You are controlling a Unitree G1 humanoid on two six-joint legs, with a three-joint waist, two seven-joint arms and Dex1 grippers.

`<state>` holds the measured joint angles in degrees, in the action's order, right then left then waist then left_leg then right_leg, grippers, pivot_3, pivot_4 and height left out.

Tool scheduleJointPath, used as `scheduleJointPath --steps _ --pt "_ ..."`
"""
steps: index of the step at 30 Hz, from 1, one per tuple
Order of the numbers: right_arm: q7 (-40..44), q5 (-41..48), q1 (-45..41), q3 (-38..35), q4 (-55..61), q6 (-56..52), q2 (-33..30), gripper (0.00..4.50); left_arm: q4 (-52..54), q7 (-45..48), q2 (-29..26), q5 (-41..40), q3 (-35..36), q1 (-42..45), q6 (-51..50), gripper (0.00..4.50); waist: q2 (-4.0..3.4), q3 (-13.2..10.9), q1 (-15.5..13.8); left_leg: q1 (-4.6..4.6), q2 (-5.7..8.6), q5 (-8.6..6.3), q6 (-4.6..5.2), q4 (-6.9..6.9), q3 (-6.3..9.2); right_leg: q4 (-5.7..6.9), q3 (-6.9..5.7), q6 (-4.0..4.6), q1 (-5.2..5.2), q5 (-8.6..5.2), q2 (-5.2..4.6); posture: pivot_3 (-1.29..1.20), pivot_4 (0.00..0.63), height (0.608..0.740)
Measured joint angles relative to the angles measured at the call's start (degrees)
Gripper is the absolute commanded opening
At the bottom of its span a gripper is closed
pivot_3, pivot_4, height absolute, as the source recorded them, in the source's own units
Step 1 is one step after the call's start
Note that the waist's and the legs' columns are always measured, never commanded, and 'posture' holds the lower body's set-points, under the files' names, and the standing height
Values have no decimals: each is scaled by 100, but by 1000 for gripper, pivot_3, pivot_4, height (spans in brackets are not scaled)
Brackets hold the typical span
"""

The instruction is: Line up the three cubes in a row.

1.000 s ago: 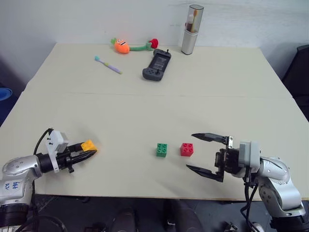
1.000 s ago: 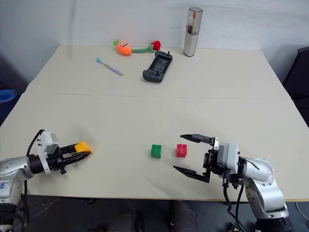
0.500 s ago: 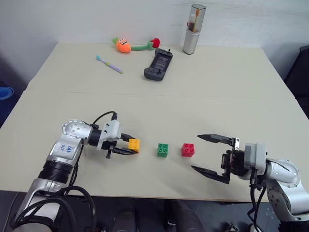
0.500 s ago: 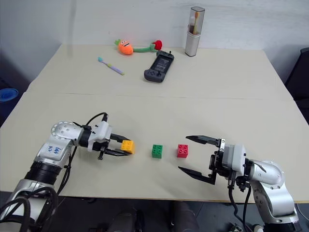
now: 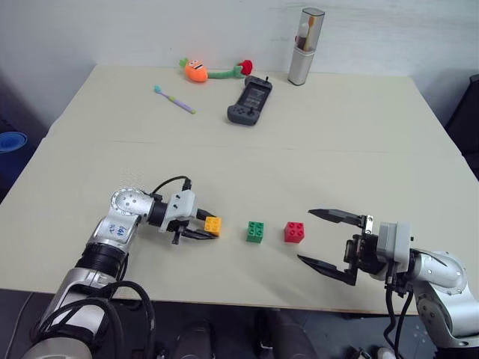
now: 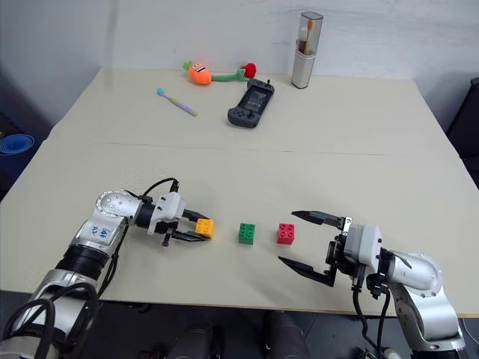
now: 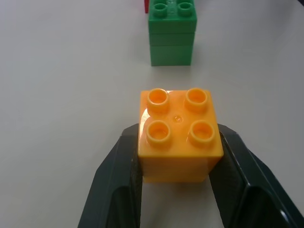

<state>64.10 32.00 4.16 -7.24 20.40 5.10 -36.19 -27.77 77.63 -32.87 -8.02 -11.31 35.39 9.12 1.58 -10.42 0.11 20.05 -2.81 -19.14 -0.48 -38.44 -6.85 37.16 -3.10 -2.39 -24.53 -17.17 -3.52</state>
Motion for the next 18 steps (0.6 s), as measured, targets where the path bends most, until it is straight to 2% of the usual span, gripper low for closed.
scheduleJointPath --steps 2,9,13,18 --pt "0 0 -6 0 0 -4 0 4500 0 56 4 -15 0 3 -50 2243 0 0 1 0 -1 0 0 0 0 0 -1 0 0 0 1 0 150 740" --pt "50 20 -86 -7 -1 -14 -60 4500 71 160 -188 -111 145 -140 -347 4371 0 0 11 4 -2 0 0 -3 2 1 -1 0 -3 0 1 0 150 740" --pt "86 188 73 -290 21 -63 -198 4500 313 284 -753 -428 689 -438 -221 4475 -1 0 27 3 -7 -1 -2 8 2 -4 -1 0 -4 0 1 0 150 740" --pt "190 494 576 -1160 37 -652 -926 4500 754 505 -1879 -972 1827 -1927 -413 4475 -5 -3 97 1 -8 -3 5 17 2 -12 -1 3 -3 -2 -10 0 150 740"
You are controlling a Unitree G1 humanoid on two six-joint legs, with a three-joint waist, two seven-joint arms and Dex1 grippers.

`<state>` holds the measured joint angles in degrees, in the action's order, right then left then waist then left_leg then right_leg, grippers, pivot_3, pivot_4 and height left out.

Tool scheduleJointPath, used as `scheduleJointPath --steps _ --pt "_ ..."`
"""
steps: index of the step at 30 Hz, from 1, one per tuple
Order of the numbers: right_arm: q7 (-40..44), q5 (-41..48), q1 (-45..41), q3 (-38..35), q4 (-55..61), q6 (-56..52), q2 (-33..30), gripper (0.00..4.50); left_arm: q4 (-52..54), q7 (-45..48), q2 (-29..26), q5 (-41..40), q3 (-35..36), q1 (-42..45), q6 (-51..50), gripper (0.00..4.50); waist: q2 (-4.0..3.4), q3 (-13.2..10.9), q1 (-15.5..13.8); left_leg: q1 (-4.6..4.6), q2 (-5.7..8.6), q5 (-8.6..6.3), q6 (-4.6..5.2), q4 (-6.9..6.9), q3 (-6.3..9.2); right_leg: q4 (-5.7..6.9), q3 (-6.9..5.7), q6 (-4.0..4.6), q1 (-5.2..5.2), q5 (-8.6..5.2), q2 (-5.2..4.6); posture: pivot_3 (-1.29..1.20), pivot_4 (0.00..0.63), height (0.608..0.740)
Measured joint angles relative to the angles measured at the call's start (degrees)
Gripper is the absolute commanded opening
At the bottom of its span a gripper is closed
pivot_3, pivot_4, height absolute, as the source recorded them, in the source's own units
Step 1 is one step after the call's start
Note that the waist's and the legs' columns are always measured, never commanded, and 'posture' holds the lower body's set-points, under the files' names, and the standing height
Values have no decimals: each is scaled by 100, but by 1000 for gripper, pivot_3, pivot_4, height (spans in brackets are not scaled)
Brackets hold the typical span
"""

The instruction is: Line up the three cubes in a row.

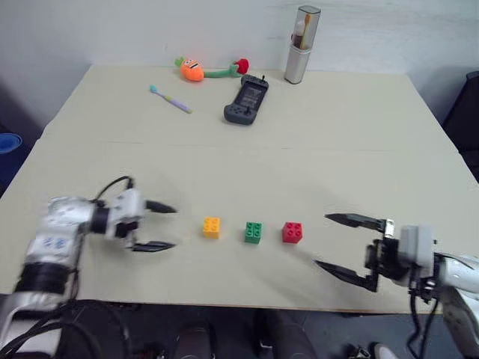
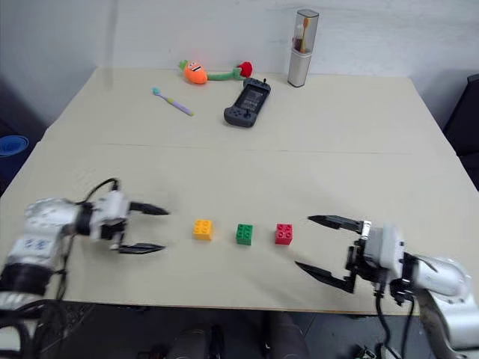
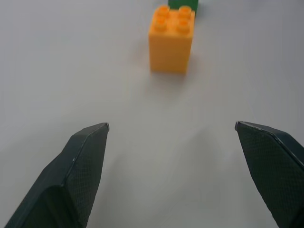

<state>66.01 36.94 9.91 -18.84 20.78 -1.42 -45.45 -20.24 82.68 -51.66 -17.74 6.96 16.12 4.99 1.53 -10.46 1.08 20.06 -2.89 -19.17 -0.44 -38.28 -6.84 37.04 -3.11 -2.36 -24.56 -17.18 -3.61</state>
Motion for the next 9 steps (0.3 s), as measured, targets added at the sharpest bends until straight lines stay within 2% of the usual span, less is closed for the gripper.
scheduleJointPath --steps 3,7,9 --pt "431 -165 85 -371 -216 31 -609 4500 702 -256 -395 -153 638 -706 -336 4475 2 2 -43 -8 6 -23 40 4 9 -6 -3 -4 12 3 -12 0 150 740" --pt "901 -690 -7 -386 -853 626 -796 4500 888 -470 -551 -271 1193 -1189 -529 4475 0 1 -95 -8 9 -24 39 8 5 -8 -4 -4 10 2 -10 0 150 740" --pt "956 -833 -123 -355 -1068 816 -777 4500 917 -556 -525 -313 1241 -1244 -612 4475 0 0 -97 -6 9 -24 38 7 4 -8 -5 -4 8 2 -8 0 150 740"
